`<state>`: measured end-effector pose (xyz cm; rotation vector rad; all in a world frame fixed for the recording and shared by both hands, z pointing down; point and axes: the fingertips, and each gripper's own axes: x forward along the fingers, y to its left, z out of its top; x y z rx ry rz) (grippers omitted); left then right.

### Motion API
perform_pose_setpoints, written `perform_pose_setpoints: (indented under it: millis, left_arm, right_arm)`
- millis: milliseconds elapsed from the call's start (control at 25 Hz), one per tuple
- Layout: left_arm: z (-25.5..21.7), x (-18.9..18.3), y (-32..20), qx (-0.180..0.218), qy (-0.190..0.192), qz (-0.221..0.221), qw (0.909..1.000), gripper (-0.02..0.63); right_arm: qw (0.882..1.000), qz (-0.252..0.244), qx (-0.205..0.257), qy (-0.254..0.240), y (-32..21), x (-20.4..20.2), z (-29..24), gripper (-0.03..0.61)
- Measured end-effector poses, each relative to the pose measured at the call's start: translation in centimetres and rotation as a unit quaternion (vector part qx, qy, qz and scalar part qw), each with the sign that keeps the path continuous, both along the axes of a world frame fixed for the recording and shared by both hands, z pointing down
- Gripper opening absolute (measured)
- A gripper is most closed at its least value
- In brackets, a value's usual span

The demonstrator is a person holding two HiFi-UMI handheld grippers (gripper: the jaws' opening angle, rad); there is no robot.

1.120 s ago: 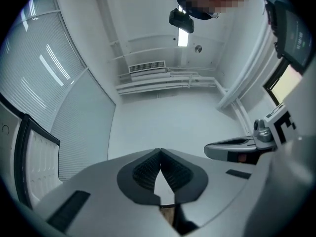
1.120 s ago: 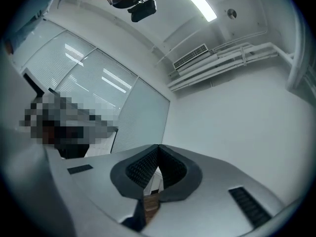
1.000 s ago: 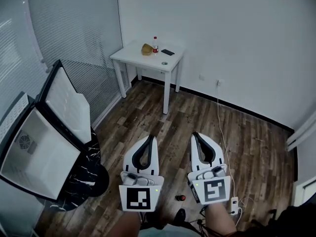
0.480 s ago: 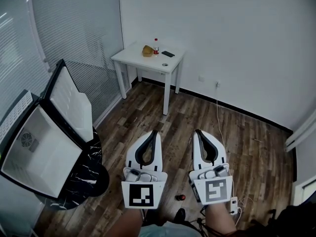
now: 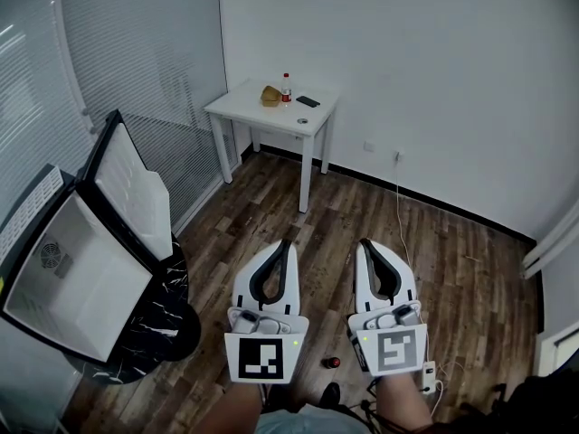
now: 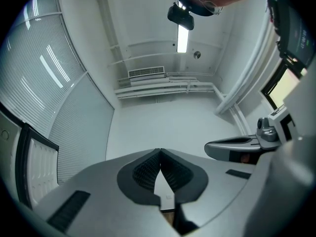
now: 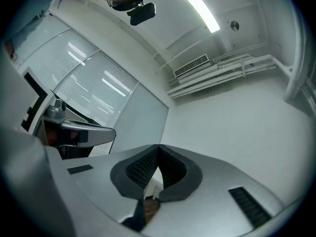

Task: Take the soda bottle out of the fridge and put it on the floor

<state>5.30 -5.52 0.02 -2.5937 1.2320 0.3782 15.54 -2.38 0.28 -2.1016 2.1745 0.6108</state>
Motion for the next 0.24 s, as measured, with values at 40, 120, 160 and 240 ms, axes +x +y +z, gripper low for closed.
perform_pose_setpoints:
  millis: [40,120,160,240]
  left_arm:
    - [0.0,-0.07,0.09,-0.001,-0.001,-0.001,1.0,0.011]
    - [-0.05,-0.11,0.32,-0.001,-0.001,-0.002,1.0,0.011]
    - [-0.11,-0.12,0.42,-0.002,0.002,-0.002,1.0,0.011]
    - [-0.24,-0.17,0.61,-0.003,0.009,-0.002,1.0,0.011]
  right_arm:
    - [1.0,0.0,0.002,0.001,0.11,-0.09,-0.09,0.011]
    - [1.0,-0.002,0.003,0.004,0.37,-0.16,-0.16,0.011]
    - [1.0,-0.002,0.001,0.004,0.48,-0.19,-0.07,0.011]
    - [1.0,-0.004,-0.005,0.005,0.68,-0.27,0.19,0.011]
